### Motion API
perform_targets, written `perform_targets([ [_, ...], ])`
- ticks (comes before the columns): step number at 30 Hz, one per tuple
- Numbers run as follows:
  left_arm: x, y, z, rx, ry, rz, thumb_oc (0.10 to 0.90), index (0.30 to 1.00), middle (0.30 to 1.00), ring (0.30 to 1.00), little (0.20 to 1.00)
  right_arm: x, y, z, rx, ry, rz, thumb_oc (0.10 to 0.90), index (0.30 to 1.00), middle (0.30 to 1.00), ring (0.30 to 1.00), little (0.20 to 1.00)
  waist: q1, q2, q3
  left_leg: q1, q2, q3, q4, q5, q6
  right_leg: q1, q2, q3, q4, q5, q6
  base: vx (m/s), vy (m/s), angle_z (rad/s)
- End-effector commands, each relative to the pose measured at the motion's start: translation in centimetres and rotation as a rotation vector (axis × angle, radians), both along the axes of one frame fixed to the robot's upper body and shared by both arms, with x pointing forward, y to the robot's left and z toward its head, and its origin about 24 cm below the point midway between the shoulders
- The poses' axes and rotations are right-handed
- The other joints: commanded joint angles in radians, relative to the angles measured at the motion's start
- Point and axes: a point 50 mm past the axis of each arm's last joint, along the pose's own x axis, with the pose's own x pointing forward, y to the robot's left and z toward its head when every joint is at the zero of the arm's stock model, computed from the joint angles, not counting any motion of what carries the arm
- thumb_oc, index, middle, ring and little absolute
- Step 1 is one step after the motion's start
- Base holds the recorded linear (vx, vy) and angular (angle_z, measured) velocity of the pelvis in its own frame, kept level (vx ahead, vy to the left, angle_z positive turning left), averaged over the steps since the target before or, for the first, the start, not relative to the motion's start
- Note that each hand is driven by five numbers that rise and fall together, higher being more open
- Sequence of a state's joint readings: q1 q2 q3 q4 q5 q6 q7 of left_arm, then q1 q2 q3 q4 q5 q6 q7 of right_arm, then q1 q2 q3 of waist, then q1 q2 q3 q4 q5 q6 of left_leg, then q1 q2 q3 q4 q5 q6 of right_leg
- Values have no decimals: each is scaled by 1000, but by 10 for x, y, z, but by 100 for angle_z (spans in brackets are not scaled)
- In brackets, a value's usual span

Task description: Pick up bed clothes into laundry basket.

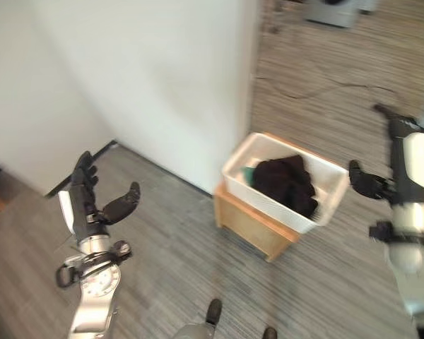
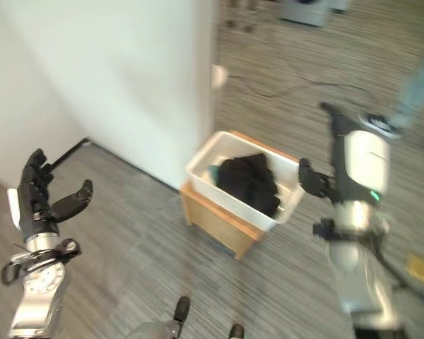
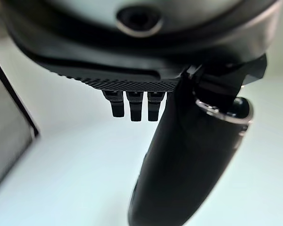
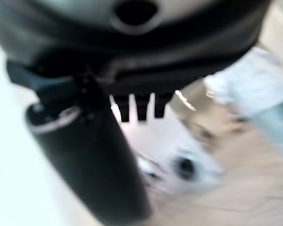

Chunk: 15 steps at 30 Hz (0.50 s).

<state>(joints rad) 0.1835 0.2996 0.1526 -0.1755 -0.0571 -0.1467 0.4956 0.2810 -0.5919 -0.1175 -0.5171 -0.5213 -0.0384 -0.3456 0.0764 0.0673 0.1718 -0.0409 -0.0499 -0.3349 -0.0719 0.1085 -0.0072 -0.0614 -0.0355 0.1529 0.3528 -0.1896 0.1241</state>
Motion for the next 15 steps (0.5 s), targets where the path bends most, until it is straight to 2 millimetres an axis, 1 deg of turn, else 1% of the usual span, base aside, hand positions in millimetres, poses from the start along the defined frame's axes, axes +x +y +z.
perform_targets([
  [1, 16, 0, 43, 145, -193, -38, 800, 900, 900, 900, 900, 27, -1, 29, -153, -143, 50, 800, 900, 900, 900, 900, 28, -20, -38, -41, 14, -36, -15, -15, -91, 11, 50, 87, -153, 28, 24, -55, -192, 127],
  [2, 16, 0, 43, 145, -194, -38, 800, 900, 900, 900, 900, 27, -1, 29, -153, -144, 50, 800, 900, 900, 900, 900, 24, -18, -39, -43, 15, -40, -15, -13, -92, 13, 51, 83, -160, 32, 23, -105, -191, 207],
  [3, 21, -7, 38, 122, -181, -77, 800, 900, 900, 900, 900, 29, 5, 32, -130, -163, 81, 800, 900, 900, 900, 900, 30, -24, -43, -67, 12, -47, -15, -1, -97, 43, 61, 111, -194, 12, 3, -210, -206, 265],
  [4, 25, -14, 38, 116, -181, -124, 800, 900, 900, 900, 900, 31, 12, 32, -90, -171, 123, 800, 900, 900, 900, 900, 29, -37, -49, -104, 13, -35, -15, 13, -107, 96, 55, 86, -275, 16, -22, -266, -335, 214],
  [5, 24, -14, 35, 119, -169, -122, 800, 900, 900, 900, 900, 32, 16, 30, -42, -170, 157, 800, 900, 900, 900, 900, 38, -42, -57, -134, 19, -48, -15, 34, -118, 126, 67, 92, -312, 13, -22, -279, -344, 160],
  [6, 24, -15, 33, 109, -166, -128, 800, 900, 900, 900, 900, 34, 19, 26, 9, -155, 187, 800, 900, 900, 900, 900, 42, -48, -68, -158, 21, -53, -15, 41, -126, 151, 83, 106, -350, 14, -33, -197, -327, 168],
  [7, 22, -14, 32, 101, -165, -128, 800, 900, 900, 900, 900, 36, 19, 23, 33, -132, 197, 800, 900, 900, 900, 900, 50, -50, -74, -180, 27, -59, -15, 47, -134, 162, 110, 137, -370, 30, -39, -208, -259, 155],
  [8, 19, -12, 32, 102, -162, -128, 800, 900, 900, 900, 900, 37, 19, 20, 56, -118, 207, 800, 900, 900, 900, 900, 61, -56, -72, -200, 27, -57, -15, 35, -136, 175, 119, 150, -373, 27, -51, -196, -215, 113],
  [9, 16, -10, 30, 95, -156, -121, 800, 900, 900, 900, 900, 40, 19, 15, 85, -89, 214, 800, 900, 900, 900, 900, 68, -61, -65, -221, 15, -63, -9, 22, -130, 188, 136, 181, -358, 7, -60, -206, -154, 38],
  [10, 15, -9, 28, 69, -157, -120, 800, 900, 900, 900, 900, 43, 16, 7, 110, -49, 202, 800, 900, 900, 900, 900, 64, -64, -55, -242, 3, -19, 7, -5, -110, 191, 160, 202, -333, -14, -70, -310, -84, 103],
  [11, 12, -6, 24, 37, -148, -116, 800, 900, 900, 900, 900, 47, 10, -6, 152, -2, 154, 800, 900, 900, 900, 900, 42, -79, -33, -237, 4, 175, 74, -60, -58, 169, 171, 182, -291, -14, -87, -371, -12, 155],
  [12, 9, -4, 23, 30, -138, -114, 800, 900, 900, 900, 900, 46, 6, -10, 178, 5, 123, 800, 900, 900, 900, 900, 25, -84, -24, -228, 24, 285, 119, -73, -37, 151, 155, 127, -285, 0, -88, -287, 18, 237],
  [13, 9, -4, 23, 30, -138, -114, 800, 900, 900, 900, 900, 46, 6, -10, 178, 5, 124, 800, 900, 900, 900, 900, 24, -84, -25, -230, 24, 285, 121, -73, -37, 150, 155, 127, -285, 0, -88, -385, 63, 235],
  [14, 2, 1, 19, 33, -126, -89, 800, 900, 900, 900, 900, 45, -2, -13, 215, -10, 69, 800, 900, 900, 900, 900, 7, -89, -14, -196, 78, 407, 177, -66, -46, 139, 91, -32, -298, 31, -80, -398, 57, 273],
  [15, -1, 4, 18, 29, -124, -69, 800, 900, 900, 900, 900, 43, -6, -14, 237, -19, 44, 800, 900, 900, 900, 900, -7, -96, -13, -189, 96, 409, 196, -64, -55, 134, 57, -102, -313, 54, -73, -524, 86, 292],
])
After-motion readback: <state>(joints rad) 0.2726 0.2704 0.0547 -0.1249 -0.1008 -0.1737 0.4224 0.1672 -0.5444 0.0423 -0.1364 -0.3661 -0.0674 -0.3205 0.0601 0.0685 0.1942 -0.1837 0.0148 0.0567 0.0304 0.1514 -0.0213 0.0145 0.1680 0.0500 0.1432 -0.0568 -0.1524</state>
